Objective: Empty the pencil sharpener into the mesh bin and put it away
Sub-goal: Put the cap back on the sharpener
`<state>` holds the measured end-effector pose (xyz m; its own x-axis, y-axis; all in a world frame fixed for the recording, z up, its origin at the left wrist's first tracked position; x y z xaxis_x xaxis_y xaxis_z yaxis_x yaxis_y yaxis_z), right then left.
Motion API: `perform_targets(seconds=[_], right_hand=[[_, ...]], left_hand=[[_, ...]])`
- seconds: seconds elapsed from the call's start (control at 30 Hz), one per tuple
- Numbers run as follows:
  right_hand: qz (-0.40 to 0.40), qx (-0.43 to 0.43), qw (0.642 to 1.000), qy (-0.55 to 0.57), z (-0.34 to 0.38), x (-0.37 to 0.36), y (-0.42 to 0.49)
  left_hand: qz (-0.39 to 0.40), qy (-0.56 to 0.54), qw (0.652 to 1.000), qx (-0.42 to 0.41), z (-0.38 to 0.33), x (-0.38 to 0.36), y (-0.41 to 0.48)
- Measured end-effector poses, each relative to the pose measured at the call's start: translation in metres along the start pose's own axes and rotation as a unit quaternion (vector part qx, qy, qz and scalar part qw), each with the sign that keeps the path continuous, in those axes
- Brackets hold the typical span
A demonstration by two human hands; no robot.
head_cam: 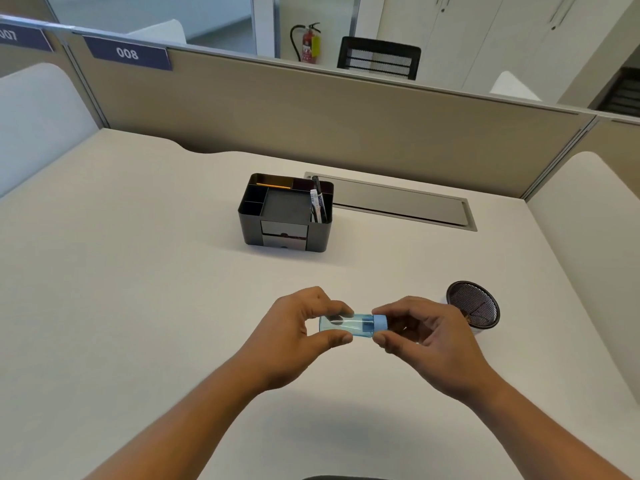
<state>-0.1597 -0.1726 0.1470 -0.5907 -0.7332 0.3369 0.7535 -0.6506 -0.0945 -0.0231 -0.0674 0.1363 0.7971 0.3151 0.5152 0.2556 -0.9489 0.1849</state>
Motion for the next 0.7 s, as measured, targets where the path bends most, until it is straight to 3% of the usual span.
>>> perform_targets(seconds=[0.3, 0.7], right_hand=[[-0.01, -0.035, 0.992, 0.122, -0.007, -0.005, 0.001], [-0.02, -0.045, 0.996, 0.076, -0.008, -0.006, 0.021]], left_hand=[[-0.061, 0.023, 0.995, -0.076, -0.014, 0.005, -0.001], [-0.044, 0.123, 0.99, -0.055, 0.006, 0.01, 0.013]])
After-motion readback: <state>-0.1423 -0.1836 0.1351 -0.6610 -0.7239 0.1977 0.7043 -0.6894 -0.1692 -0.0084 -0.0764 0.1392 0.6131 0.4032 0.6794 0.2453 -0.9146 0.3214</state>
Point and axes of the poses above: each hand's wrist, its own y-axis towards the middle knuckle, its own x-axis out of the back of the hand, z = x × y, the point moved 10 cm from there along y, towards the middle knuckle, and after that the axes turned 12 degrees about -x, right-handed, at the moved point
